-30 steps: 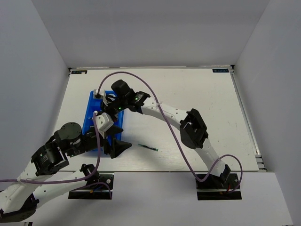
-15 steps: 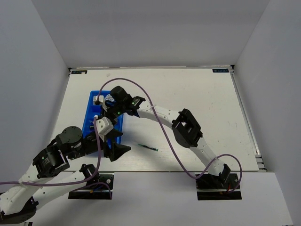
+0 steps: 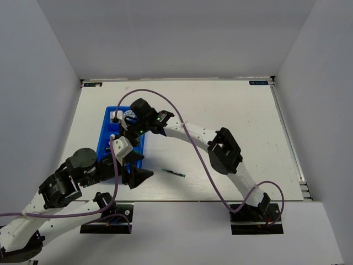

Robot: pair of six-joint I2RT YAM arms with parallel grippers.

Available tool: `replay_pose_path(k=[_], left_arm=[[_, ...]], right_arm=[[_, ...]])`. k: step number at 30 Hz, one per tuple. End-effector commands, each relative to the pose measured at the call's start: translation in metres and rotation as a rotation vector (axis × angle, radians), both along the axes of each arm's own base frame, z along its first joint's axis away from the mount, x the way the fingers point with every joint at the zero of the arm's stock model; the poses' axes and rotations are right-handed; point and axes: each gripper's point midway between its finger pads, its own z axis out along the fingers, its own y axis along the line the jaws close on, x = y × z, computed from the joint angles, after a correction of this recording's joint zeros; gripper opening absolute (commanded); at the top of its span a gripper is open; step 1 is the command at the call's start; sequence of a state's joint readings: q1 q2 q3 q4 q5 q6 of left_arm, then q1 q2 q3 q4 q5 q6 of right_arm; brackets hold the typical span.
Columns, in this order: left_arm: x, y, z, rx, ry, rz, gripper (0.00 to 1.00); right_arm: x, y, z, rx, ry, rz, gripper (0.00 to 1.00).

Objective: Sort the stationery into containers
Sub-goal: Place the pen in the storage box, then pick up the pen from the center of the board.

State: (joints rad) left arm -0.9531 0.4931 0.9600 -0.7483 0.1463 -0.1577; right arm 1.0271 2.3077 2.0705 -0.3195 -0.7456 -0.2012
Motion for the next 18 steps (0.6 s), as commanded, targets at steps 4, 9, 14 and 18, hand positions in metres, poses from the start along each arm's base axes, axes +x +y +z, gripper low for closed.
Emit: replay_pose_path(k=[4,9,14,18], left_arm=[[0.000,0.004,0.017,-0.030,-0.018,0.018,0.66],[0.003,0.006,0.014,-0.006,-0.016,0.031,0.04],[0.008,0.003,0.007,0.020,-0.013,0.042,0.49],[0.010,-0.001,0.004,0.025,-0.007,0.037,0.74]], right_arm=[[0.059,-0.031,0.077,-0.020,-0.254,-0.332,0.00],[0.093,-0.111,0.050,-0.277,-0.382,-0.500,0.00],[0.012,-0.186,-0.025,-0.600,-0.288,-0.160,0.33],[-0.006,-0.209,-0.056,-0.733,-0.312,-0.099,0.40]])
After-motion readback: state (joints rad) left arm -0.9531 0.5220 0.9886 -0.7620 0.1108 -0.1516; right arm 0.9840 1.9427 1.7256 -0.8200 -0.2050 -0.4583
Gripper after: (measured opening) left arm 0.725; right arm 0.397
